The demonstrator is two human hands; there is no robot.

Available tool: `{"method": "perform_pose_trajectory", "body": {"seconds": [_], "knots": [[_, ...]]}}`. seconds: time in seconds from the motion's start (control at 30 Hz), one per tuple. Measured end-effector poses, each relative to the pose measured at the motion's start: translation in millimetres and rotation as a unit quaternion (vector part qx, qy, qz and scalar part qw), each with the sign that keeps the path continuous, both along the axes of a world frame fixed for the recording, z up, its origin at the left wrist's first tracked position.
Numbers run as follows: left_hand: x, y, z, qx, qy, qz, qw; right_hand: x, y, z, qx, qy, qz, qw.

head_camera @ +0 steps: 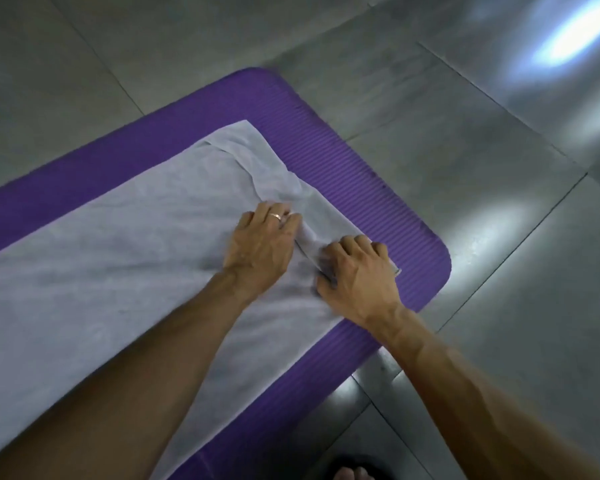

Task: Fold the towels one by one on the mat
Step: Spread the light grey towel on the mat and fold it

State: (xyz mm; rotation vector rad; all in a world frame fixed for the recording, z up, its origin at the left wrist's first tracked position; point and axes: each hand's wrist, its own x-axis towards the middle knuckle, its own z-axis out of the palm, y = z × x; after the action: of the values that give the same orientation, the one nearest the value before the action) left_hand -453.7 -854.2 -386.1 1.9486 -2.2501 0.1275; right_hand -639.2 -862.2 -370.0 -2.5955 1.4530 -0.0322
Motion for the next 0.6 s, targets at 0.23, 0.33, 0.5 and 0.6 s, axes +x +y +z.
{"method": "perform_pose_trajectory", "body": {"seconds": [0.23, 0.33, 0.5, 0.6], "knots": [[27, -13, 5, -0.016, 0.014, -0.149, 0.989, -6, -8, -2, 0.032, -0.042, 0.008, 0.999], [42, -39, 20, -0.049, 0.018, -0.091, 0.994, 3, -29, -2, 0.018, -0.081, -0.038, 0.996], [67, -112, 28, 0.159, -0.111, 0.018, 0.981, 26, -68, -1, 0.067, -0.063, -0.111, 0.989], [81, -136, 30, 0.212, -0.144, -0.016, 0.967, 28, -74, -1, 0.091, -0.057, -0.136, 0.985]]}}
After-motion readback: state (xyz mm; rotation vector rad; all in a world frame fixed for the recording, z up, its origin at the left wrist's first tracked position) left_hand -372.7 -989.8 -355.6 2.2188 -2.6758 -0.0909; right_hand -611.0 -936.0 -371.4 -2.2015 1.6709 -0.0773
